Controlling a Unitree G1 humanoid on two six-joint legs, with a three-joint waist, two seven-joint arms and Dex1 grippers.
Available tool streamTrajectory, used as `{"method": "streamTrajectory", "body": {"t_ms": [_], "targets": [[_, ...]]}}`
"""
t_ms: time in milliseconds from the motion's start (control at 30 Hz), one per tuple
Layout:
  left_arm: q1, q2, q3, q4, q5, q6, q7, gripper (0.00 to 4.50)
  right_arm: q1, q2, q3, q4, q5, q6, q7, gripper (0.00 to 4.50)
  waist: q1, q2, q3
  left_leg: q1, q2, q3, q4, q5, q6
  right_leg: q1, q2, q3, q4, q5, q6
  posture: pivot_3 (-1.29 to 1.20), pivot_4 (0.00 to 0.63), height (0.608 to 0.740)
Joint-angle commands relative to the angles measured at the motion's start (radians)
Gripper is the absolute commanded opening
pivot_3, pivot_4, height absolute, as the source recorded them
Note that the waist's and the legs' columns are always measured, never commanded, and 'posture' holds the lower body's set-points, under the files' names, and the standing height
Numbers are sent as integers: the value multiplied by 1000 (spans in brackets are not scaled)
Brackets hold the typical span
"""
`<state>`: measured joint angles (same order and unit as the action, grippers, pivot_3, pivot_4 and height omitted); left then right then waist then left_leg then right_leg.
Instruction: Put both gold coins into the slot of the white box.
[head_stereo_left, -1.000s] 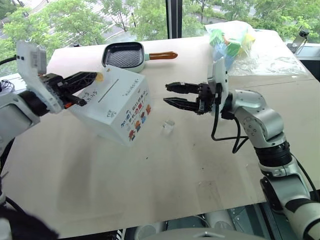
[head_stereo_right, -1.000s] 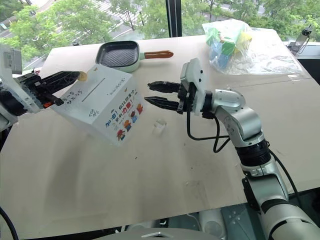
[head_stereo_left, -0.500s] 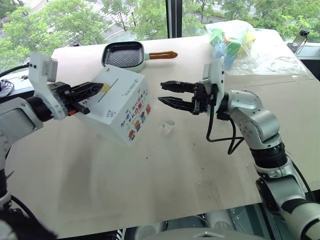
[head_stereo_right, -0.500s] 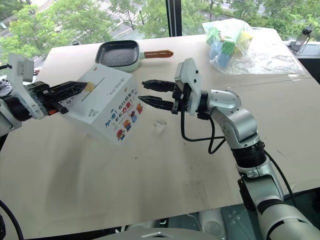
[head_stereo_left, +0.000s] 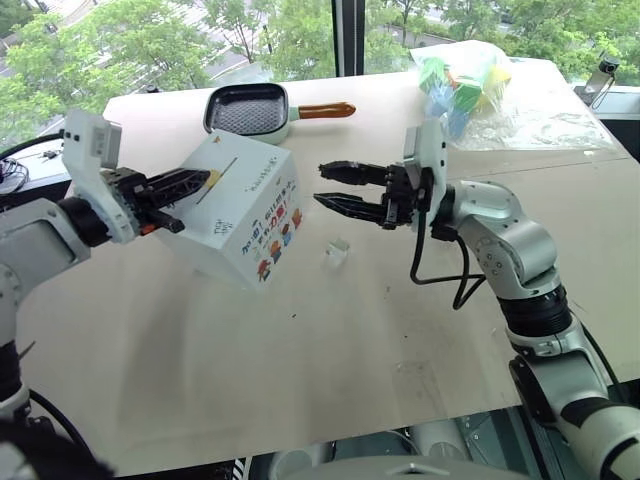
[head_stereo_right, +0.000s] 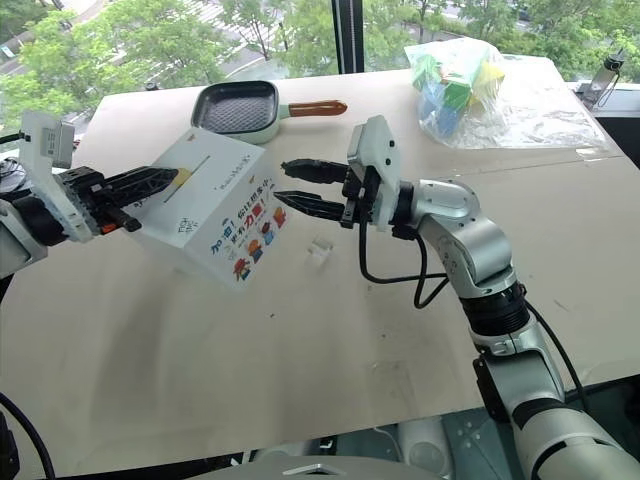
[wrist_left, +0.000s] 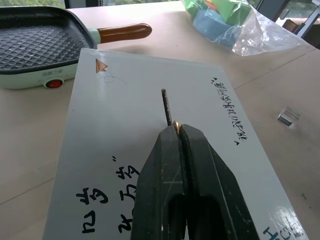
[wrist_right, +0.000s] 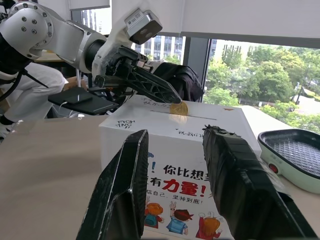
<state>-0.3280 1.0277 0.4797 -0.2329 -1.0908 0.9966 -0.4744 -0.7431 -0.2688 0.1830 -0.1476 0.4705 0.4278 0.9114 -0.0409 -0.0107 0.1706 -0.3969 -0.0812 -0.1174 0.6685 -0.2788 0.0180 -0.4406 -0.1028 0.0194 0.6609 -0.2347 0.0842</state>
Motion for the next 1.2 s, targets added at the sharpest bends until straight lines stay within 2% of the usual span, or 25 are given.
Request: {"method": "streamTrajectory", "body": {"t_ms": [33,100,200,233,267,333,433,533,667,800,833,900,1033,1100,1200], "targets": [[13,1,22,-47,23,-10,-21,257,-17,5,-5,-28,-2,-20,-2,1925,0,0,0,0,0,0,0,0,0,0,0,0,0,0,0,0,150,721],[13,-5,26,-49,33,-21,-24,789,-18,5,-5,-25,-5,-23,-2,1951,0,0,0,0,0,0,0,0,0,0,0,0,0,0,0,0,150,721],[-3,-15,15,-49,93,-49,10,2188,-17,9,-8,-23,-6,-26,-5,1951,-1,0,0,0,0,0,0,0,0,0,0,0,1,0,0,0,150,721],[-8,-19,13,-47,109,-56,15,2428,-17,11,-8,-22,-6,-26,-6,1951,-1,0,0,0,0,0,0,0,0,0,0,0,1,0,0,0,150,721],[-13,-25,14,-45,116,-62,16,3113,-17,12,-9,-22,-6,-26,-7,1951,-1,0,0,0,0,0,0,0,0,0,0,0,1,0,0,0,150,721],[-28,-45,45,-49,96,-73,5,3802,-13,13,-12,-21,-7,-23,-13,1951,0,0,0,0,0,0,0,0,0,0,0,0,1,0,0,0,150,721],[-49,-84,122,-87,21,-94,-20,3802,11,0,-26,-33,4,-6,-21,1951,-1,-1,0,0,0,0,1,0,0,0,0,0,1,0,0,0,150,721],[-16,-116,217,-191,-138,-83,-58,3802,89,-49,-60,-65,31,22,-11,1951,0,-2,-1,0,0,0,1,0,0,0,-1,-1,0,0,0,0,150,721],[198,-123,280,-364,-247,-16,-52,3802,237,-149,-107,-112,53,8,36,1951,0,-2,-1,-1,-1,0,0,0,0,0,-2,-1,0,0,0,0,150,721],[483,-212,297,-641,-262,-44,21,3802,417,-289,-180,-178,77,28,89,1951,0,-1,-1,0,0,1,1,0,0,0,-2,0,1,0,0,0,150,721],[534,-230,281,-686,-238,-60,27,3802,459,-316,-190,-182,75,19,104,1951,3,-1,-1,2,3,2,1,1,-1,1,-2,3,1,2,-3,0,150,721],[648,-266,188,-753,-63,-107,29,3802,551,-353,-210,-169,61,-24,130,1951,11,-1,-2,5,3,2,1,1,-1,4,-2,2,-1,1,-3,0,150,721],[795,-306,-123,-698,410,-342,32,3802,652,-359,-244,-114,49,-98,144,1951,24,2,-2,18,3,6,0,-2,4,19,1,3,-3,1,-5,0,150,721],[818,-374,-233,-626,531,-459,42,3802,672,-357,-243,-79,35,-128,146,1951,28,2,-2,23,4,8,0,-2,4,26,2,5,-5,-1,-8,0,150,721],[821,-441,-331,-539,652,-588,30,3802,678,-354,-230,-28,9,-182,160,1951,32,-1,-2,27,4,10,2,-3,5,31,1,5,-6,-1,-8,0,150,721]]}}
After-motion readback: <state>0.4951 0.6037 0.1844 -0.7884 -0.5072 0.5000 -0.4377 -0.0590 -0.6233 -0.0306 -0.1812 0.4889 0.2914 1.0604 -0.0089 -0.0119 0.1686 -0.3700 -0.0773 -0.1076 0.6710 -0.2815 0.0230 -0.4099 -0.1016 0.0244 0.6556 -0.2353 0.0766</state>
